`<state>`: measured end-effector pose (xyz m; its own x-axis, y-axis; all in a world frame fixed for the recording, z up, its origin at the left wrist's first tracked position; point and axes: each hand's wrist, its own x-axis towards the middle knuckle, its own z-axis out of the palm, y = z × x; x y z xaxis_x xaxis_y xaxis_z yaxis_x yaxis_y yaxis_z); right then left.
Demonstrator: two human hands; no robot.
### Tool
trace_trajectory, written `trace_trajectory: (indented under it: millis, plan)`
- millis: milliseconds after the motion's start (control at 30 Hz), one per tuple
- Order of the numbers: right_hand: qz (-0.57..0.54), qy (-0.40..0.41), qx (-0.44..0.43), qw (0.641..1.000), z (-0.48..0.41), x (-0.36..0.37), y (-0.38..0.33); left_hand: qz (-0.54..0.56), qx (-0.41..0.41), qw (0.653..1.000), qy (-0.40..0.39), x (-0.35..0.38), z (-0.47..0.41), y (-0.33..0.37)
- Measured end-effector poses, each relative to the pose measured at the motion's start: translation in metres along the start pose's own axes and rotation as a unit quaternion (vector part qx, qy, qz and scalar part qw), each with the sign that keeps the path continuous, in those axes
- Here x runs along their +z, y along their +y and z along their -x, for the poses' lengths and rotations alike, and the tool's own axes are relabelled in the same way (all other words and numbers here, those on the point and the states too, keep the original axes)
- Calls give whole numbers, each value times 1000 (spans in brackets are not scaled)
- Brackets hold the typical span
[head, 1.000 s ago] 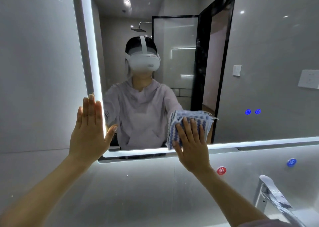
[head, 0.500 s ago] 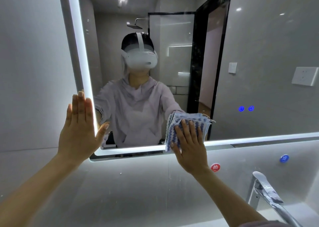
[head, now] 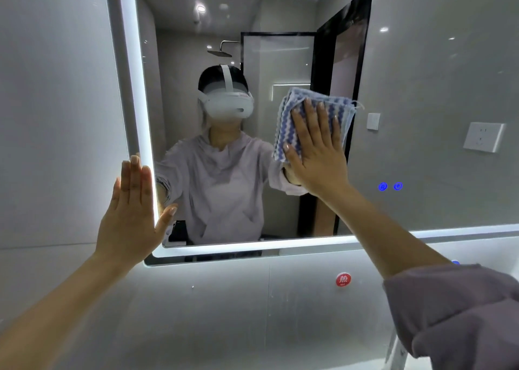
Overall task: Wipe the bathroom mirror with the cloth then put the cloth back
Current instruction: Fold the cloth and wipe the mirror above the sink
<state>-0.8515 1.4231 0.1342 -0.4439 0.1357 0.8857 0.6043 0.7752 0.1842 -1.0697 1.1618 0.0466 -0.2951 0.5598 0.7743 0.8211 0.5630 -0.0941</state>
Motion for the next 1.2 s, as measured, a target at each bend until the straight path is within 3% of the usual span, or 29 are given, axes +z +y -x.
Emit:
trace_trajectory:
  millis: [367, 767, 1200]
  plan:
    - [-23, 49, 18, 998, 15, 11, 0, 14, -6, 1000, -8, 0, 1, 0]
    - [-55, -28, 33, 998, 125, 45, -5, 20, 0, 1000, -2, 2, 0, 0]
    - [-57, -47, 61, 995, 181, 66, -3, 13, 5, 1000, 7, 6, 0, -1]
